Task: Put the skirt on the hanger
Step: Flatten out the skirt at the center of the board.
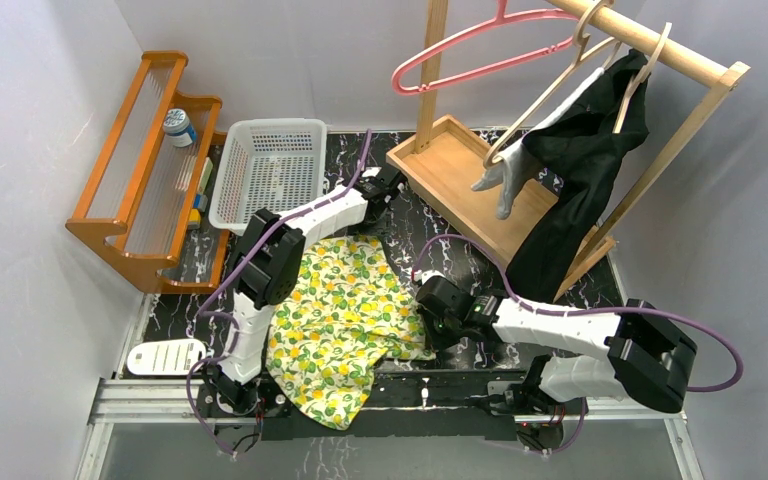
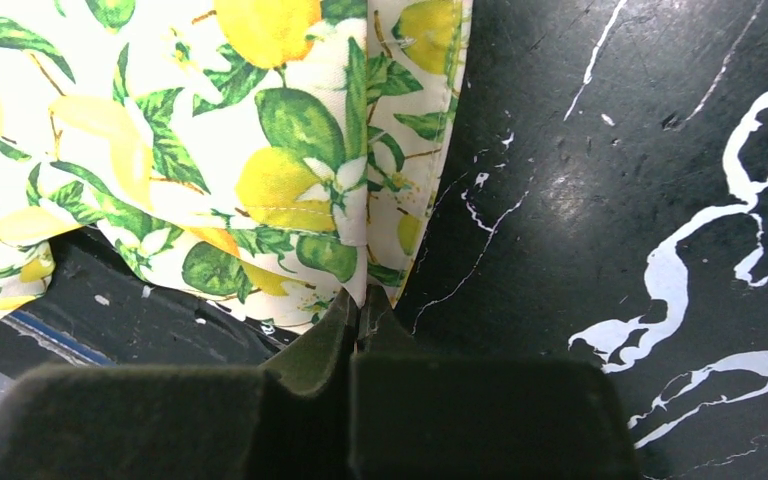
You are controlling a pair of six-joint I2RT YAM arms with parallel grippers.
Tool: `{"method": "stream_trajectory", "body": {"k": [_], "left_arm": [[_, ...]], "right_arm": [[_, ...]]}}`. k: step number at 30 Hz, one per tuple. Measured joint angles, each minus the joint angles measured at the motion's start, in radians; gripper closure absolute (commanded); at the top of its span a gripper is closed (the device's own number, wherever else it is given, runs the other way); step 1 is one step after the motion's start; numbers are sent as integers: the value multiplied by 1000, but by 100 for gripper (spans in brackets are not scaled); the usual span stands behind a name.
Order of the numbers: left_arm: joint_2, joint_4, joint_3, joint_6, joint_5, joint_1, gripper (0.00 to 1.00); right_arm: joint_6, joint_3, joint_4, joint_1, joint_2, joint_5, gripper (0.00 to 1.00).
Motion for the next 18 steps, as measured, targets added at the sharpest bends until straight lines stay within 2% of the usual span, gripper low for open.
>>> {"method": "stream_trajectory", "body": {"k": [4,9,13,18], "left_arm": [[28,-21,25,26,-45,-1,100],[29,-53,37,49,-64,-2,100],[0,-98,66,53,-68,-2,100],[-205,-155,68,47,-106,-2,100]], "right_arm": [[0,3,-4,0,3,27,100],[1,61,-64,0,3,111,100],[8,171,-157,0,1,243,100],[16,368,-319,0,-16,465,100]]}}
